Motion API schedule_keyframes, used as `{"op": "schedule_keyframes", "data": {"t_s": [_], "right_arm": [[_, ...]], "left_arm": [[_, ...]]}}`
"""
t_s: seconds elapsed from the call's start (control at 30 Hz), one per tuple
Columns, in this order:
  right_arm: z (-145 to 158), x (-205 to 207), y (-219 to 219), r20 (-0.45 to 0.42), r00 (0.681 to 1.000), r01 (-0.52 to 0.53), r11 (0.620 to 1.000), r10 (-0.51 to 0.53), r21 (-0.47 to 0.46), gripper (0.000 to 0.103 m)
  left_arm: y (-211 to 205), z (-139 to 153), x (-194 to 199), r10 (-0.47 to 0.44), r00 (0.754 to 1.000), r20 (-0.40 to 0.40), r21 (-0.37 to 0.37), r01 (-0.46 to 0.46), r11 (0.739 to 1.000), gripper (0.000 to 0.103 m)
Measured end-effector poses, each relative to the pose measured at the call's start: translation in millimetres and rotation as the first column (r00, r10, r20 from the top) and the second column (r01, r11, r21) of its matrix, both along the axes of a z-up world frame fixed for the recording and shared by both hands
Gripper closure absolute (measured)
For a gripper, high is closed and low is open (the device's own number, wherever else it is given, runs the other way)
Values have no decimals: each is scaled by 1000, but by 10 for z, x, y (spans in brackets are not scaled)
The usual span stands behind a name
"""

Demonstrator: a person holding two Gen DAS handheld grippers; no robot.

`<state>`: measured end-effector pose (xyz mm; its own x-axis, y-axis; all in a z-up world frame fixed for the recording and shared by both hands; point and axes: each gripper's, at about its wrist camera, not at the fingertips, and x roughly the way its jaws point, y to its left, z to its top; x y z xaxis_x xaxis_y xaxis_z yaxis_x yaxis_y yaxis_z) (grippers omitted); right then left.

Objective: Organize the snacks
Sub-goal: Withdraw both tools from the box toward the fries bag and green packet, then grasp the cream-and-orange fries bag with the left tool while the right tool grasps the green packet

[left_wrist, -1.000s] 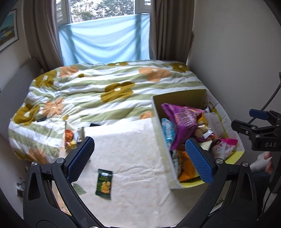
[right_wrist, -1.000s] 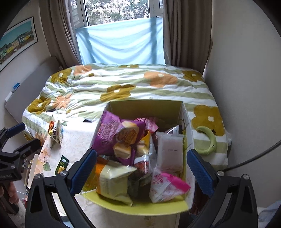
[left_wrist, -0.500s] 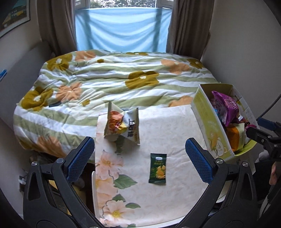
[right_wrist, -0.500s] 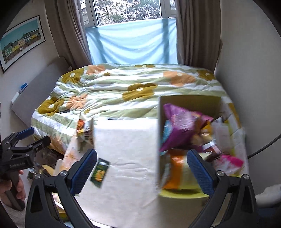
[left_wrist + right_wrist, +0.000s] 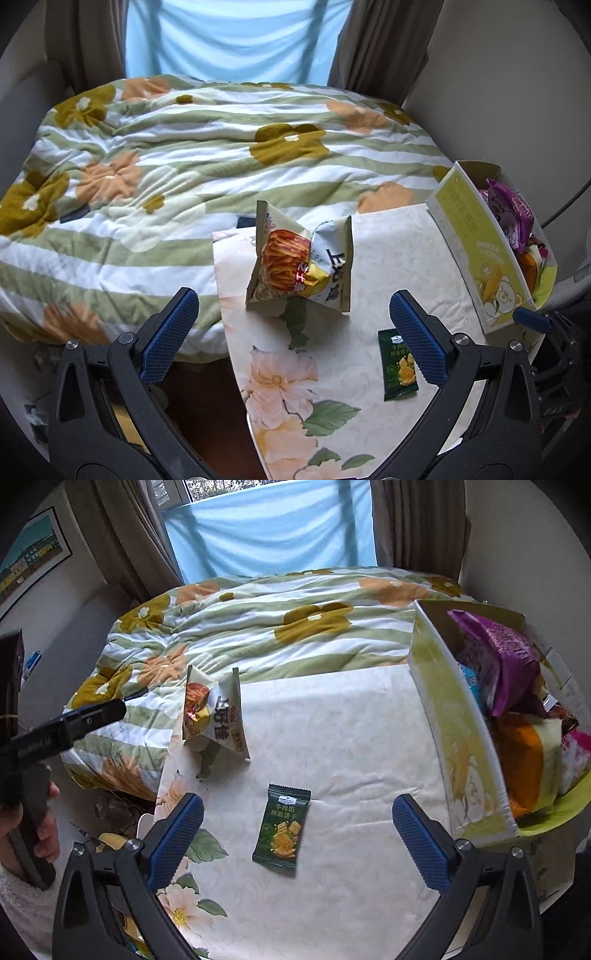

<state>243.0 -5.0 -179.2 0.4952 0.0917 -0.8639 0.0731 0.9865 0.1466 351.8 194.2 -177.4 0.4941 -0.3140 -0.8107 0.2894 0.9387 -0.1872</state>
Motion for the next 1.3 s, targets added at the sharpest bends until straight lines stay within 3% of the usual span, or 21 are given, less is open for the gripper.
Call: {"op": "schedule_keyframes", "data": {"t_s": [0.3, 0.57, 0.7, 0.9, 1.07, 1.13, 1.3], "right_arm": [[-606, 149, 261, -63, 998, 29, 999, -30, -23, 1], [-963, 186, 355, -116, 992, 47, 999, -48, -14, 1], [-1045, 207, 358, -116, 992, 51, 998, -54, -25, 2], [-1164, 230, 393, -135, 991, 17, 999, -23, -43, 13], [-1227, 253, 394, -140, 990, -1, 998, -7, -59, 27], [-1237, 245, 404, -132, 991, -8, 997, -1, -72, 27], [-1235, 214, 456, -119, 993, -12, 995, 1, -94, 27]], "left_arm": [[-220, -577, 525, -72, 996, -48, 6, 72, 997, 1], [-406, -1011, 895, -125, 987, -98, 11, 126, 992, 1], [-446, -1136, 968, -139, 982, -125, -46, 134, 990, 1], [-559, -1206, 1003, -166, 977, -135, -76, 157, 985, 1], [-700, -1166, 956, -211, 972, -104, -51, 206, 977, 14], [-727, -1131, 940, -220, 971, -92, -39, 217, 975, 23], [-737, -1096, 922, -224, 971, -86, -29, 222, 975, 35]]}}
